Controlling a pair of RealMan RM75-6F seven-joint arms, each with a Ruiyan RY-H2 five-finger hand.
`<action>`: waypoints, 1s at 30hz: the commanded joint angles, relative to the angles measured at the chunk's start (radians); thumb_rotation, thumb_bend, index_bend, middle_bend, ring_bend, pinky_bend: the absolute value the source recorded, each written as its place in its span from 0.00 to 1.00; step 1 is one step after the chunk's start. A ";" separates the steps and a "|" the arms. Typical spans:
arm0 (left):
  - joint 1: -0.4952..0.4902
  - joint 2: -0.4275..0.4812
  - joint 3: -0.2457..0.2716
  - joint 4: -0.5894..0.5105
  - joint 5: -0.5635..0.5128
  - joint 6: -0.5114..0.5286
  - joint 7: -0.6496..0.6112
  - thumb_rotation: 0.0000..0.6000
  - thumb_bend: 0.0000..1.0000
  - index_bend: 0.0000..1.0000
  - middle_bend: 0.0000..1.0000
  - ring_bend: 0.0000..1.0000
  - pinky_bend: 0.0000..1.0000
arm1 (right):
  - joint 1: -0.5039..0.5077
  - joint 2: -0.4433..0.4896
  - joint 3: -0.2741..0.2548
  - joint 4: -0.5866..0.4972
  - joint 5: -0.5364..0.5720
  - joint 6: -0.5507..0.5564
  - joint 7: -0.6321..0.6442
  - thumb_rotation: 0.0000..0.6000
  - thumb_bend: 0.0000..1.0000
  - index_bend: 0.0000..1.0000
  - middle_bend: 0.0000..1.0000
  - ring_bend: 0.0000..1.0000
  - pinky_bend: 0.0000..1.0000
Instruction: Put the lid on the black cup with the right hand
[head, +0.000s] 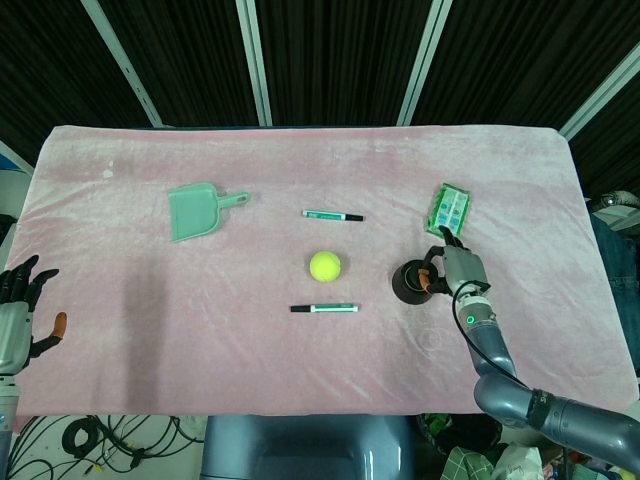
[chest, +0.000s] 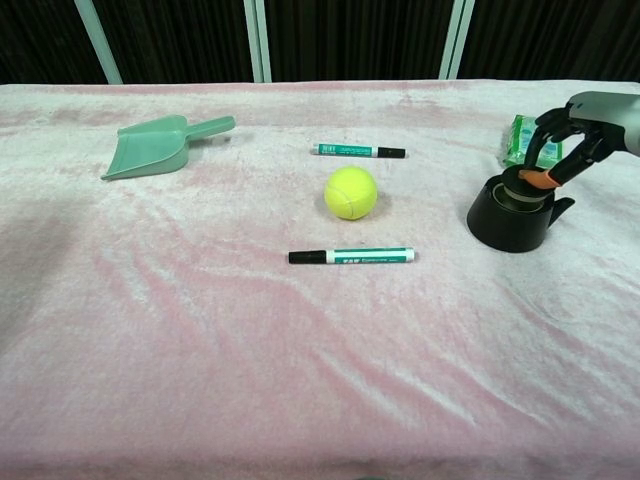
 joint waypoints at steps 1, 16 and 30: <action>0.000 0.001 0.000 0.000 0.000 0.000 -0.001 1.00 0.44 0.18 0.00 0.00 0.00 | 0.002 -0.003 -0.008 0.005 0.003 -0.002 0.004 1.00 0.36 0.66 0.00 0.09 0.17; 0.000 0.001 0.000 0.000 -0.002 0.001 0.002 1.00 0.44 0.18 0.00 0.00 0.00 | 0.014 -0.018 -0.027 0.028 0.002 -0.010 0.029 1.00 0.36 0.66 0.00 0.09 0.17; 0.000 0.002 -0.001 -0.002 -0.005 0.000 0.000 1.00 0.44 0.18 0.00 0.00 0.00 | 0.027 -0.033 -0.033 0.042 -0.004 -0.009 0.051 1.00 0.36 0.66 0.00 0.09 0.17</action>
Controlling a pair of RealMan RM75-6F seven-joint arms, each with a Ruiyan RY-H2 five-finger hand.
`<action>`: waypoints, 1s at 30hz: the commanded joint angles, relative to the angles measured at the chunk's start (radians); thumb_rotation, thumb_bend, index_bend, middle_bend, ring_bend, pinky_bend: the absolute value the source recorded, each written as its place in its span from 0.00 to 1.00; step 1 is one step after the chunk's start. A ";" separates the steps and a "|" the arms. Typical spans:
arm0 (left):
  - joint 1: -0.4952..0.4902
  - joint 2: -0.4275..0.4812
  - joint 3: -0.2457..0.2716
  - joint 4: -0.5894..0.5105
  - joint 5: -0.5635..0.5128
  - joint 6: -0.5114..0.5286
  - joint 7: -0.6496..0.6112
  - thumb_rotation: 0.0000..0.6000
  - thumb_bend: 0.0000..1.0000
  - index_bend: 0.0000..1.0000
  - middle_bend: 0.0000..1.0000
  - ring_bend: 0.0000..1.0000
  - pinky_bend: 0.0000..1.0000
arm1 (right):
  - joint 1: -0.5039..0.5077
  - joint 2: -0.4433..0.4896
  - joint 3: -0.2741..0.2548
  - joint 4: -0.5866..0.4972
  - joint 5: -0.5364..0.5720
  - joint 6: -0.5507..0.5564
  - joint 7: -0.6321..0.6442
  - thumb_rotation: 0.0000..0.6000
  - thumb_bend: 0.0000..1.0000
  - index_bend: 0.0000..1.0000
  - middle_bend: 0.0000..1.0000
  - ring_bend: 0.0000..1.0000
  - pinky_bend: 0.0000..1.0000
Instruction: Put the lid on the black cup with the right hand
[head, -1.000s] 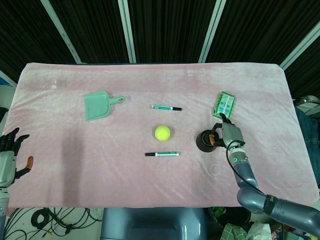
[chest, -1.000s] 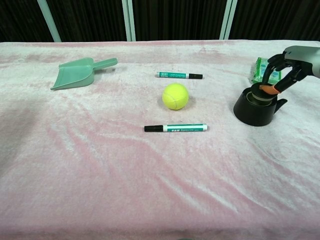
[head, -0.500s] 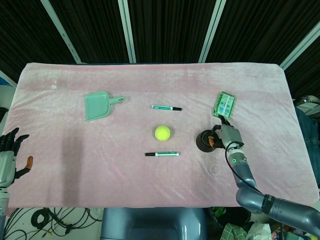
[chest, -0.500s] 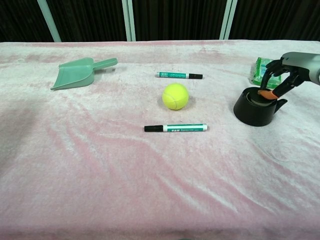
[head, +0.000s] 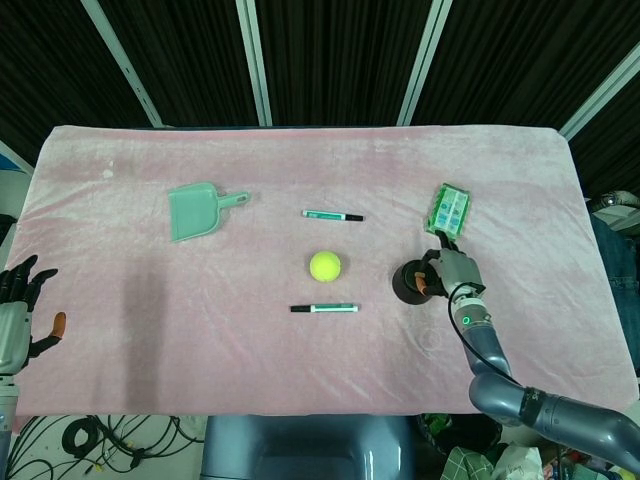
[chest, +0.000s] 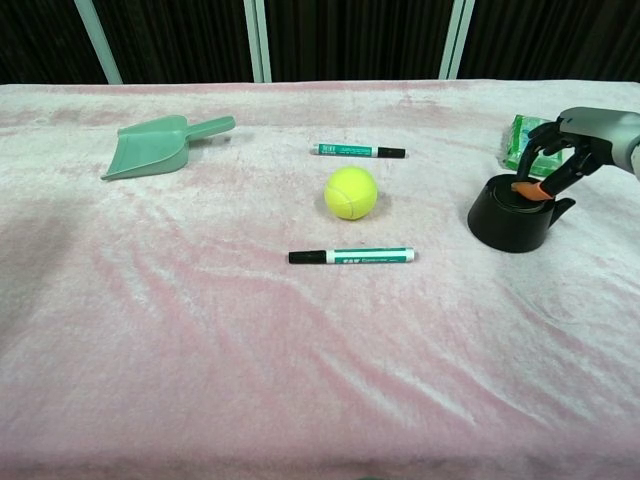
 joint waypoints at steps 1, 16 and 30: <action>0.000 0.001 0.000 0.000 0.000 0.000 0.000 1.00 0.44 0.18 0.00 0.00 0.00 | 0.002 -0.002 -0.001 -0.001 -0.002 0.001 0.002 1.00 0.36 0.66 0.00 0.09 0.17; -0.001 0.002 0.000 0.000 -0.003 -0.003 0.000 1.00 0.44 0.18 0.00 0.00 0.00 | 0.008 -0.006 -0.014 0.009 0.005 -0.003 0.021 1.00 0.35 0.66 0.00 0.09 0.17; -0.001 0.003 0.000 -0.003 -0.007 -0.004 0.002 1.00 0.44 0.18 0.00 0.00 0.00 | -0.004 0.016 -0.027 -0.003 -0.029 -0.008 0.043 1.00 0.09 0.01 0.00 0.09 0.17</action>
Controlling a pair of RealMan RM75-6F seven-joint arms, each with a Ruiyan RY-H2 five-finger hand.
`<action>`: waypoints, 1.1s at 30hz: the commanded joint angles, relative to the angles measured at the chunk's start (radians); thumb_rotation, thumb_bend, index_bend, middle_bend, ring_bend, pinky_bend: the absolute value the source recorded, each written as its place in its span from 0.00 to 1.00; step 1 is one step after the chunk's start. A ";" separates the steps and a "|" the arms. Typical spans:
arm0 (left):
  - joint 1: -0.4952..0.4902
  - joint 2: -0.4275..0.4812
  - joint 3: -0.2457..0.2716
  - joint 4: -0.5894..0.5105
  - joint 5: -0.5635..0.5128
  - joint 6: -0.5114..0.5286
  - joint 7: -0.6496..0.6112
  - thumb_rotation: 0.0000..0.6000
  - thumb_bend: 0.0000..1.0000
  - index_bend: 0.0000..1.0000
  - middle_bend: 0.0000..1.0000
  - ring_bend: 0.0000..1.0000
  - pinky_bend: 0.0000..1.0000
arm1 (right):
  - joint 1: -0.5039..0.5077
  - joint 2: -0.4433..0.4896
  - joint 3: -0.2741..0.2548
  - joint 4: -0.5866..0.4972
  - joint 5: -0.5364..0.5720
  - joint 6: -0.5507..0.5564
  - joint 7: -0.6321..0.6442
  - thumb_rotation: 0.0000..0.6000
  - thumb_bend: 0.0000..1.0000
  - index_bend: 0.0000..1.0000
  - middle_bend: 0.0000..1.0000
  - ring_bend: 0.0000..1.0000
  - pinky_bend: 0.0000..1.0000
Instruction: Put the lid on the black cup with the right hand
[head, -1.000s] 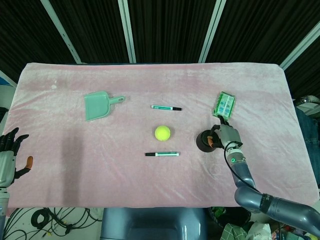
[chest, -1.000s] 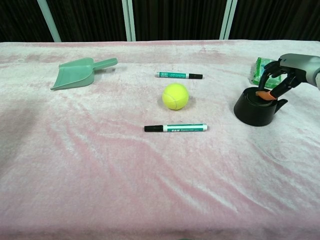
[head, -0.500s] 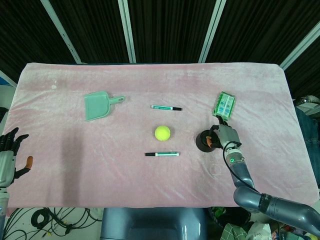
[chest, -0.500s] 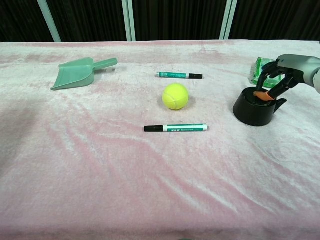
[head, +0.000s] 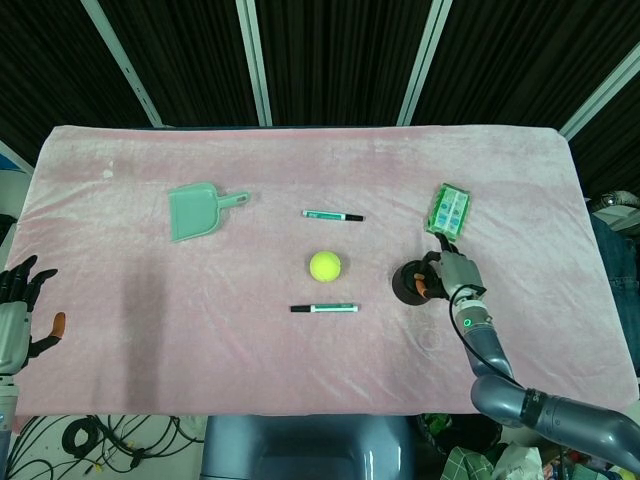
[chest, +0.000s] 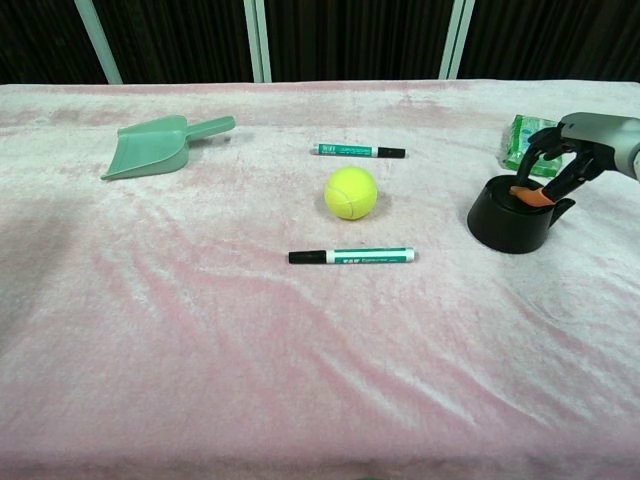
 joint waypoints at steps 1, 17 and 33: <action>0.000 0.000 0.000 0.000 -0.001 -0.001 0.001 1.00 0.44 0.18 0.00 0.00 0.00 | -0.004 0.008 0.002 -0.010 -0.011 0.005 0.010 1.00 0.06 0.00 0.00 0.09 0.17; 0.003 0.001 0.000 -0.001 0.001 0.006 -0.001 1.00 0.44 0.18 0.00 0.00 0.00 | -0.222 0.279 0.016 -0.341 -0.368 0.232 0.196 1.00 0.09 0.00 0.00 0.09 0.17; 0.014 -0.007 0.004 -0.005 0.034 0.041 -0.015 1.00 0.44 0.18 0.00 0.00 0.00 | -0.604 0.199 -0.318 -0.175 -0.889 0.684 0.101 1.00 0.09 0.00 0.00 0.08 0.17</action>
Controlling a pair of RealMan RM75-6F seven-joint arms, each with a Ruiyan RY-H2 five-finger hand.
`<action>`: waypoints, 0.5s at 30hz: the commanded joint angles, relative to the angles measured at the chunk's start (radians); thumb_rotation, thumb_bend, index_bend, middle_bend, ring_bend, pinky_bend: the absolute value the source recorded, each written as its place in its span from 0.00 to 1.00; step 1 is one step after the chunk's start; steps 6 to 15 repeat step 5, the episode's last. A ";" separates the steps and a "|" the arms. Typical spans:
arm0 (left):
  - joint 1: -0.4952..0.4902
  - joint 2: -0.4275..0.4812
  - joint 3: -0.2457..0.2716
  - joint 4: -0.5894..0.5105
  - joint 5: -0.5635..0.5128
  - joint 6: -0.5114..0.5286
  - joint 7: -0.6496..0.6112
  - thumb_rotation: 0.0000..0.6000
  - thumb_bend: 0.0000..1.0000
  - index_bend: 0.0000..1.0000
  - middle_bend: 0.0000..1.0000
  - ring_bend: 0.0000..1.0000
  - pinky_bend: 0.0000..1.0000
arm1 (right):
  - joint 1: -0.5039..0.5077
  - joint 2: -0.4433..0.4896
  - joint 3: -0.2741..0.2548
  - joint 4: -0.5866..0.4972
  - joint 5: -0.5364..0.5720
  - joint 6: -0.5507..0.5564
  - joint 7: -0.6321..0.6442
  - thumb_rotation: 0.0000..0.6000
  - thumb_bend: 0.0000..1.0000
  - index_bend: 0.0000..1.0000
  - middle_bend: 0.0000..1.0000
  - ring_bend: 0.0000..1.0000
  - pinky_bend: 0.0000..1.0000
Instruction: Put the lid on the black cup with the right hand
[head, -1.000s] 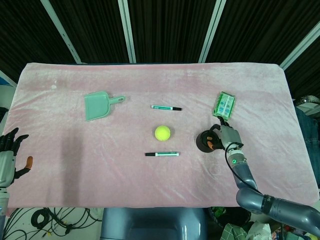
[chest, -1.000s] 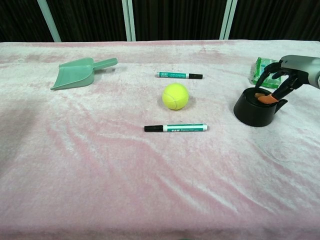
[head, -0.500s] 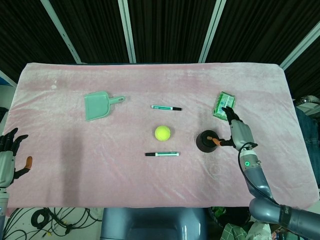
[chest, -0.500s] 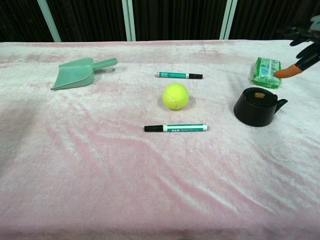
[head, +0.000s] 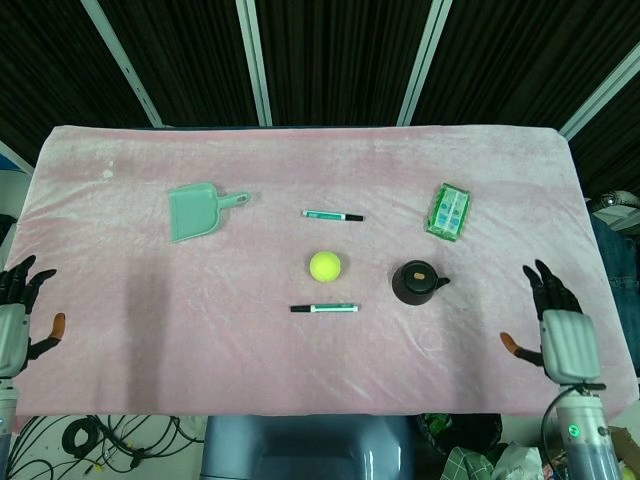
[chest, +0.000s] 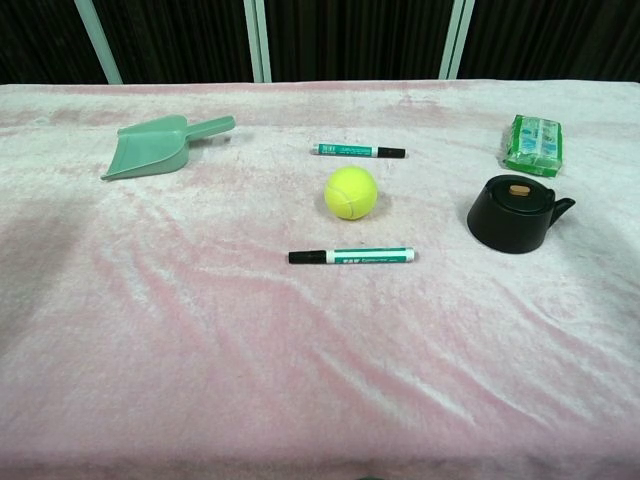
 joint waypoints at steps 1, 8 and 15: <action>0.002 -0.001 -0.001 0.001 0.002 0.004 -0.002 1.00 0.44 0.18 0.00 0.00 0.00 | -0.075 -0.075 -0.060 0.110 -0.059 0.059 -0.028 1.00 0.09 0.00 0.00 0.08 0.17; 0.002 -0.002 0.001 0.003 0.004 0.004 -0.001 1.00 0.44 0.18 0.00 0.00 0.00 | -0.093 -0.112 -0.070 0.171 -0.069 0.056 -0.037 1.00 0.09 0.00 0.00 0.08 0.17; 0.002 -0.002 0.001 0.003 0.004 0.004 -0.001 1.00 0.44 0.18 0.00 0.00 0.00 | -0.093 -0.112 -0.070 0.171 -0.069 0.056 -0.037 1.00 0.09 0.00 0.00 0.08 0.17</action>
